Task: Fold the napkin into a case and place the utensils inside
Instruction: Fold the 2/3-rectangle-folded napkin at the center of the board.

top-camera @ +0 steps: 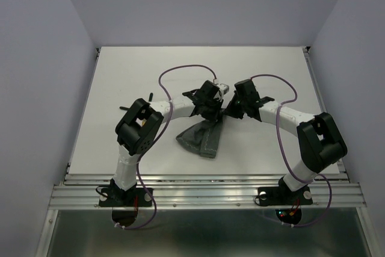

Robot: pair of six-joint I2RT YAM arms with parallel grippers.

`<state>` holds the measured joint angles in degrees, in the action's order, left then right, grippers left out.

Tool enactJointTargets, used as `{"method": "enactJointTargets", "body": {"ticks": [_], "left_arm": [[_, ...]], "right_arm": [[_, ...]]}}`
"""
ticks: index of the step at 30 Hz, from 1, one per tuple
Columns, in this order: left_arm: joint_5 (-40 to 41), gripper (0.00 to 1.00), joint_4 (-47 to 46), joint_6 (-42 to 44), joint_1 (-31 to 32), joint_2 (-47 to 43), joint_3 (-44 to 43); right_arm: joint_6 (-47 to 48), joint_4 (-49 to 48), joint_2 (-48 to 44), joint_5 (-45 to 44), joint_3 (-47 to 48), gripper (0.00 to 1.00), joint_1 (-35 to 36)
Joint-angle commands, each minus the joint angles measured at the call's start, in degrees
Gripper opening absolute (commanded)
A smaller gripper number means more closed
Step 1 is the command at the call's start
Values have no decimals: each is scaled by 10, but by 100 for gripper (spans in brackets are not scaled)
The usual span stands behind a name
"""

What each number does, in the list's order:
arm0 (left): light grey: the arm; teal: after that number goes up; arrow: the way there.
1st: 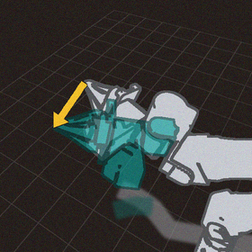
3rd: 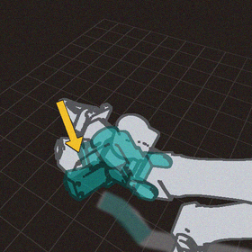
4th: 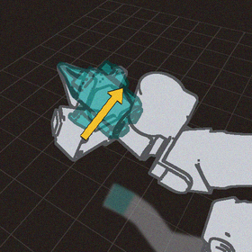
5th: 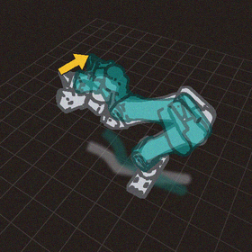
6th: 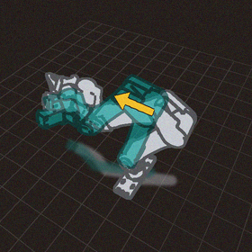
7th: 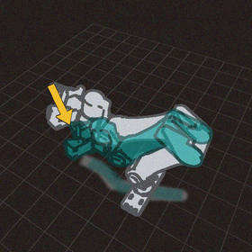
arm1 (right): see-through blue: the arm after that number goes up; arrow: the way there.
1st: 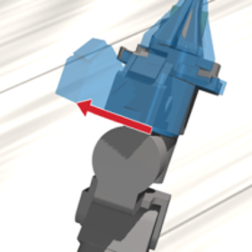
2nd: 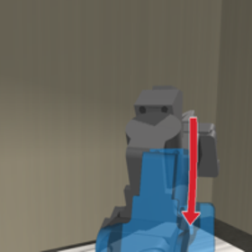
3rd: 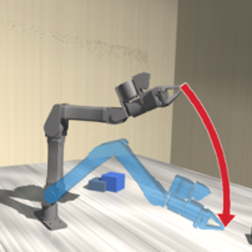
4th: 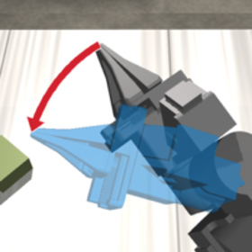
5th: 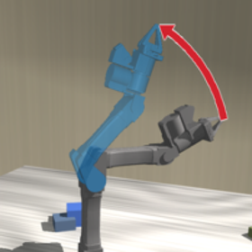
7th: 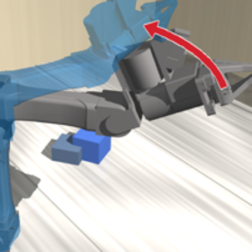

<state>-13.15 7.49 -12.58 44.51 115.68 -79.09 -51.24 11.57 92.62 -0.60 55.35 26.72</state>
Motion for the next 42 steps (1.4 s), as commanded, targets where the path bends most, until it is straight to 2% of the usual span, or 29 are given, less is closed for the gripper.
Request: {"method": "enactJointTargets", "body": {"ticks": [1, 14, 42], "left_arm": [[-3, 0, 15, 15, 8, 6, -7], [-5, 0, 39, 29, 16, 37, -43], [-56, 0, 24, 30, 21, 16, -28]], "right_arm": [[-4, -33, -9, 1, 0, 1, 4], [-2, -49, -5, 33, -9, 1, 4], [-36, -130, 30, 42, -54, 1, 4]]}}
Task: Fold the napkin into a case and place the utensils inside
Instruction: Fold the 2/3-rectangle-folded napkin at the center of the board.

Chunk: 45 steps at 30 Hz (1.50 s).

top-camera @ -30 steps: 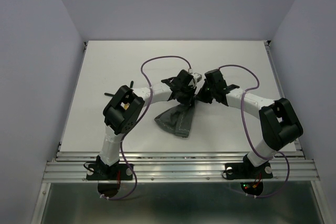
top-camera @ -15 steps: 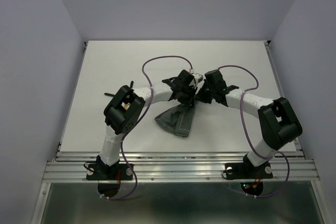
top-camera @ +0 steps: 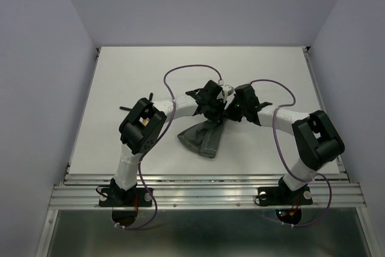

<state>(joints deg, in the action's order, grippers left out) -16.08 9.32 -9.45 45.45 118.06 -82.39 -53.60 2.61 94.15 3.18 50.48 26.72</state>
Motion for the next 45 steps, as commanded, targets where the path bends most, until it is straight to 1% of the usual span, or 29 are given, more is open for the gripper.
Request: {"method": "enactJointTargets", "body": {"ticks": [1, 2, 3, 4, 7, 8, 10, 11, 12, 13, 17, 21, 22, 23, 25, 27, 32, 35, 36, 37, 38, 40, 41, 43, 45], "left_arm": [[-25, 3, 5, -3, 11, -10, 5], [-18, 10, 5, -5, 11, -11, 4], [-14, 14, 6, -7, 11, -14, 5], [-7, 21, 8, -8, 10, -18, 6], [3, 29, 11, -8, 10, -25, 13], [7, 33, 11, -8, 11, -27, 14], [11, 34, 12, -7, 11, -35, 22], [13, 36, 12, -7, 11, -38, 25], [14, 37, 12, -7, 10, -43, 28], [16, 40, 12, -7, 10, -46, 29], [22, 45, 15, -7, 11, -62, 36], [31, 60, 19, -7, 11, -80, 43], [31, 61, 20, -7, 10, -83, 43], [32, 64, 22, -7, 10, -85, 43], [33, 68, 23, -7, 8, -92, 45], [33, 69, 24, -9, 6, -99, 49], [32, 68, 11, -19, -7, -116, 62], [8, 58, -6, -28, -23, -130, 76], [1, 51, -11, -31, -33, -137, 83], [-5, 46, -15, -34, -37, -141, 86], [-16, 37, -24, -40, -41, -143, 90], [-26, 28, -38, -46, -54, -148, 100], [-35, 19, -41, -49, -56, -149, 102], [-38, 16, -48, -56, -62, -148, 107], [-36, 9, -48, -58, -63, -141, 104]], "right_arm": [[-13, -39, 19, 4, -6, 1, 4], [-15, -38, 25, 4, -6, 1, 4], [-16, -37, 29, 4, -6, 1, 4], [-17, -31, 35, 0, -5, 1, 4], [-18, -26, 41, -7, -4, 1, 4], [-18, -10, 42, -11, -4, 1, 4], [-18, -6, 43, -13, -6, 1, 4], [-18, -6, 43, -14, -7, 1, 4], [-18, -6, 43, -14, -9, 1, 4], [-18, -6, 41, -15, -10, 1, 4], [-17, -3, 39, -19, -13, 1, 4], [-16, -2, 34, -22, -14, 1, 4], [-16, -2, 33, -21, -15, 1, 4], [-17, -2, 33, -22, -15, 1, 4], [-17, -2, 33, -20, -16, 1, 4], [-18, -2, 31, -21, -16, 1, 4], [-17, -2, 31, -20, -18, 1, 4], [-17, -2, 31, -20, -17, 1, 4], [-17, -2, 30, -20, -17, 1, 4], [-16, -2, 31, -20, -17, 1, 4], [-17, -2, 30, -20, -16, 1, 4], [-17, -2, 31, -19, -16, 1, 4], [-17, -2, 31, -18, -14, 1, 4], [-17, -2, 31, -18, -14, 1, 4], [-17, -2, 31, -18, -13, 1, 4]]}}
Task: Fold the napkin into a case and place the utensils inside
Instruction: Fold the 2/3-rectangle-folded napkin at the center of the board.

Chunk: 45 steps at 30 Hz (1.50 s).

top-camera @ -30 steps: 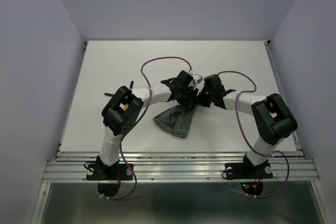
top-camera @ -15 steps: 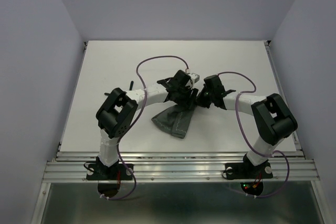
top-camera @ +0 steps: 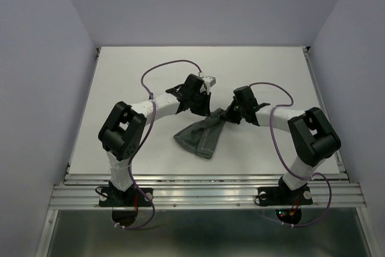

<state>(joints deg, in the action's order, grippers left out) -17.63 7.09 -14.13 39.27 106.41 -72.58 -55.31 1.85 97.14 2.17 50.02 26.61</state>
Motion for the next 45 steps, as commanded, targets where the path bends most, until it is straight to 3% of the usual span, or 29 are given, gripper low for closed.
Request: {"method": "enactJointTargets", "body": {"ticks": [1, 3, 26, 45], "left_arm": [[-21, 7, -26, -16, -1, -21, 4], [-20, 0, -27, -20, -1, -10, -3], [-94, 0, -13, -19, 23, 67, -47], [-72, 0, -12, -25, 28, 103, -42]], "right_arm": [[0, 5, 1, -8, -9, 1, 5], [1, 5, 1, -8, -9, 1, 5], [5, 17, -21, -7, 2, 1, 5], [15, 33, -83, -2, -8, 1, 5]]}}
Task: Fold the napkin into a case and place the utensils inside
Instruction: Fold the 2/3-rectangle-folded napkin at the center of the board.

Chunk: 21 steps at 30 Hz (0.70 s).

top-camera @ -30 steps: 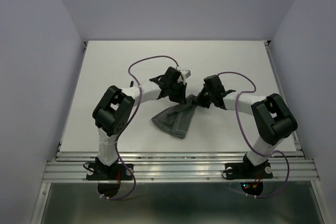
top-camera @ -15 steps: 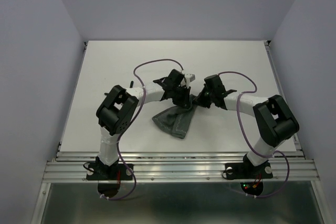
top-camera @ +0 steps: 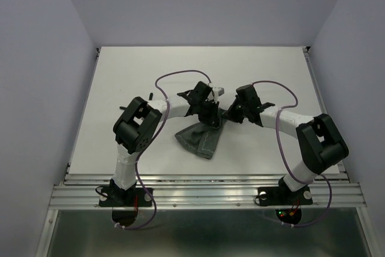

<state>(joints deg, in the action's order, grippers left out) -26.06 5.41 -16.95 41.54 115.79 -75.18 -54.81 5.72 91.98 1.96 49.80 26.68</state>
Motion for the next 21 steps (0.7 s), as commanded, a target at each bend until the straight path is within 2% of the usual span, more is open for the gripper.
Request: {"method": "enactJointTargets", "body": {"ticks": [1, 11, 21], "left_arm": [[14, 0, 5, 3, 6, 9, -16], [19, 0, 3, -3, 8, 14, -22], [34, 0, -17, -17, 8, -30, -24]], "right_arm": [[11, -6, -33, 2, -6, 1, 4], [19, -22, -47, 30, -13, 1, 4], [20, -22, -37, 28, -22, 1, 4]]}}
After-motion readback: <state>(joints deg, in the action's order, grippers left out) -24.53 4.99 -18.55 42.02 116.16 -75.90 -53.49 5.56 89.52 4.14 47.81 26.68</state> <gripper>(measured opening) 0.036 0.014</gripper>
